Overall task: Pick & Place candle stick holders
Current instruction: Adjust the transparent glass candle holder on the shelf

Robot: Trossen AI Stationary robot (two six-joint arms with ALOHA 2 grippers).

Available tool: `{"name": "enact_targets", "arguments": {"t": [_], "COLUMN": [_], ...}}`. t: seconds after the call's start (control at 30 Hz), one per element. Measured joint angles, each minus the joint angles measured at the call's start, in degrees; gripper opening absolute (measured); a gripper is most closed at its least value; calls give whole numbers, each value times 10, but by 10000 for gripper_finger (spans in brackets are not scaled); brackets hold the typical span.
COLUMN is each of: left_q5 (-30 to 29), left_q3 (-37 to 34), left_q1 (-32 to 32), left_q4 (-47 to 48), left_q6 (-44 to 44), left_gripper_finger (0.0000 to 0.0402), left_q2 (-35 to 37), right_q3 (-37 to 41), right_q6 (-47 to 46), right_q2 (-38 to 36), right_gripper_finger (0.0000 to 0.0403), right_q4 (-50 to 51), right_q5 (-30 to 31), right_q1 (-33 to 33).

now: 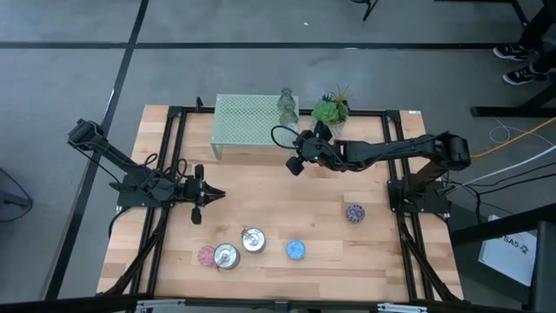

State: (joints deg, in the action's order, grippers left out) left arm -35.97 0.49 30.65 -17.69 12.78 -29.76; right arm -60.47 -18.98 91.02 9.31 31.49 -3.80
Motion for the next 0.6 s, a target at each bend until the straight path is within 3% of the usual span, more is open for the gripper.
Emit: {"name": "enact_targets", "arguments": {"t": [0.6], "left_q5": [0], "left_q3": [0], "left_q1": [0], "left_q4": [0], "left_q6": [0], "left_gripper_finger": [31], "left_q2": [0], "right_q3": [0], "right_q6": [6], "right_q2": [0], "right_gripper_finger": [3], "right_q4": [-42], "right_q5": [-37], "right_q1": [-23]}}
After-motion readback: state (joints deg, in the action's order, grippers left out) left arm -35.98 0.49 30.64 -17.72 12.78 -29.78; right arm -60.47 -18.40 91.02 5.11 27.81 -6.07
